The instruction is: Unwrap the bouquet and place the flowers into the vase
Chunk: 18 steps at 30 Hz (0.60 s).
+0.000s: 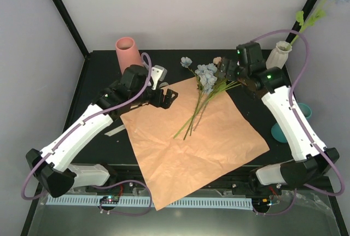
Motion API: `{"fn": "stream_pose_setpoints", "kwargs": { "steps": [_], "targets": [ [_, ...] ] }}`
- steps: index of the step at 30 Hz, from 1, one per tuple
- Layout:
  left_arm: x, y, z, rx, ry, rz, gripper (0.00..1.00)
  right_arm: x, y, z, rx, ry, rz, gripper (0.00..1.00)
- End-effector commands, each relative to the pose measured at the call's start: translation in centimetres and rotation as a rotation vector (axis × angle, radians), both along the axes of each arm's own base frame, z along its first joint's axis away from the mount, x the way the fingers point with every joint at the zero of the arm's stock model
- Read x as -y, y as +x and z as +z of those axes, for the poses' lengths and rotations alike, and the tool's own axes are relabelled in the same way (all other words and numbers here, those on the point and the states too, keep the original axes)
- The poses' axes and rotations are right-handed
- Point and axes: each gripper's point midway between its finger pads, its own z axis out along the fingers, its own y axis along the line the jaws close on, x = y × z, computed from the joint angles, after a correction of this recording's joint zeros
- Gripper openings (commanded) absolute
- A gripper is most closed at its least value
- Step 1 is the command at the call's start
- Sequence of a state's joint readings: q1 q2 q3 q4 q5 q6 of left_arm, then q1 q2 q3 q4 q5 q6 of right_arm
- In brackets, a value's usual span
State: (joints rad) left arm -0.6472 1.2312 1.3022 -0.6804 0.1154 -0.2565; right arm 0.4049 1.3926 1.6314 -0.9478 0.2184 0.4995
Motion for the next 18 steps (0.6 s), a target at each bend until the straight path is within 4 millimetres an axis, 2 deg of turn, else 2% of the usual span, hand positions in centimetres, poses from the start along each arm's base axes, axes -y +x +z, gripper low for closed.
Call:
{"fn": "stream_pose_setpoints", "kwargs": {
  "steps": [1, 5, 9, 14, 18],
  "targets": [
    [1.5, -0.4, -0.8, -0.097, -0.063, -0.039, 0.99, -0.1, -1.6, -2.5, -0.057, -0.024, 0.068, 1.0],
    [2.6, -0.5, -4.5, -0.233, 0.008, -0.046, 0.99, -0.5, -2.8, -6.1, -0.152, -0.019, 0.095, 1.0],
    [4.3, -1.1, -8.3, -0.326, 0.119, -0.103, 0.88, -0.7, -3.8, -8.8, -0.261, -0.046, 0.132, 1.0],
    [5.3, -1.3, -14.3, -0.438, 0.25, -0.146, 0.72, -0.6, -4.7, -10.1, -0.328, -0.076, 0.167, 1.0],
    [6.4, -0.2, -17.2, -0.502, 0.299, -0.072, 0.64, -0.6, -5.4, -11.1, -0.366, -0.088, 0.189, 1.0]
  ]
}}
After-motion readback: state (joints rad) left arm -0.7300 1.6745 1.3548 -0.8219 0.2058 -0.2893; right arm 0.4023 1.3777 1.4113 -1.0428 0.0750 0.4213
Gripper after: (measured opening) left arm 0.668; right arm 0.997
